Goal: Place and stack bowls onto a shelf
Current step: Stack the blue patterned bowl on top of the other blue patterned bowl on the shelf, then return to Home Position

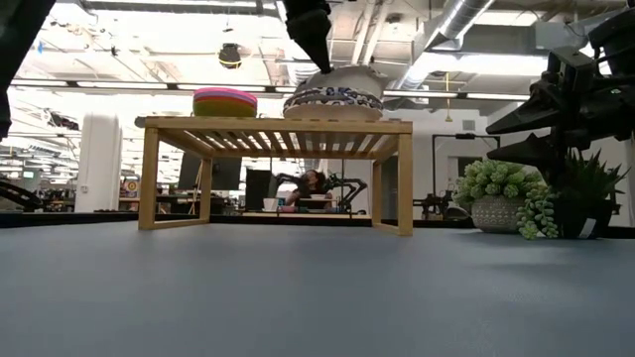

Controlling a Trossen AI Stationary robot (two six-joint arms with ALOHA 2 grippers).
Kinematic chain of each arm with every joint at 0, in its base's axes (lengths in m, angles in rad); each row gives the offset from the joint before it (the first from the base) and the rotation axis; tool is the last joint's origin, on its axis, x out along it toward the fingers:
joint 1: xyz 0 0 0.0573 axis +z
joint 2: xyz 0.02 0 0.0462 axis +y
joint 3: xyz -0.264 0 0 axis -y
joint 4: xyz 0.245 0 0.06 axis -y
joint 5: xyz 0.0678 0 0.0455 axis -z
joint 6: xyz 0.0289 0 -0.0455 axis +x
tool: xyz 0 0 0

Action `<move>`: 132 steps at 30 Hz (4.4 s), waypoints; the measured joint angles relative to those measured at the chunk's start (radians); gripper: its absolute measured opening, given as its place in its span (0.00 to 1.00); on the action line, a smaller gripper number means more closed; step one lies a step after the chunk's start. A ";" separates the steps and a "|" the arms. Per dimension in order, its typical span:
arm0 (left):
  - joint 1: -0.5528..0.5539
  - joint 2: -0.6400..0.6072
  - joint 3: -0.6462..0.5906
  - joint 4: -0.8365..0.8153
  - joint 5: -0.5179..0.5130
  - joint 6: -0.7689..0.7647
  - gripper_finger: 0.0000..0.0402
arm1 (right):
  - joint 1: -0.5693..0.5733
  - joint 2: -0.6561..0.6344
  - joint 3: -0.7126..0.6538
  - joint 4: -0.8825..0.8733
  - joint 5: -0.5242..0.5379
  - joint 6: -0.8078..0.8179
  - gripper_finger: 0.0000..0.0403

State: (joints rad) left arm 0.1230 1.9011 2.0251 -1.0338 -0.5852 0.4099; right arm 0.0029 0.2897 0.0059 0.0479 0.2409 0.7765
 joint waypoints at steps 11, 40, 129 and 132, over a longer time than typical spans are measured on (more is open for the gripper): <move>-0.013 -0.002 0.010 -0.076 -0.109 0.008 0.27 | 0.000 0.000 0.000 0.000 0.000 0.000 0.54; -0.163 -0.286 0.011 0.092 0.120 -0.481 0.27 | 0.004 -0.002 0.000 0.034 -0.015 0.054 0.54; -0.522 -1.893 -1.959 0.924 0.097 -0.619 0.27 | -0.170 -0.283 0.000 0.020 0.019 -0.536 0.54; -0.522 -1.893 -1.959 0.924 0.091 -0.549 0.27 | -0.169 -0.277 0.000 0.018 0.019 -0.539 0.54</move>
State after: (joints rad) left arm -0.3988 0.0082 0.0658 -0.1102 -0.4944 -0.1388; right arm -0.1665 0.0131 0.0059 0.0654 0.2596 0.2379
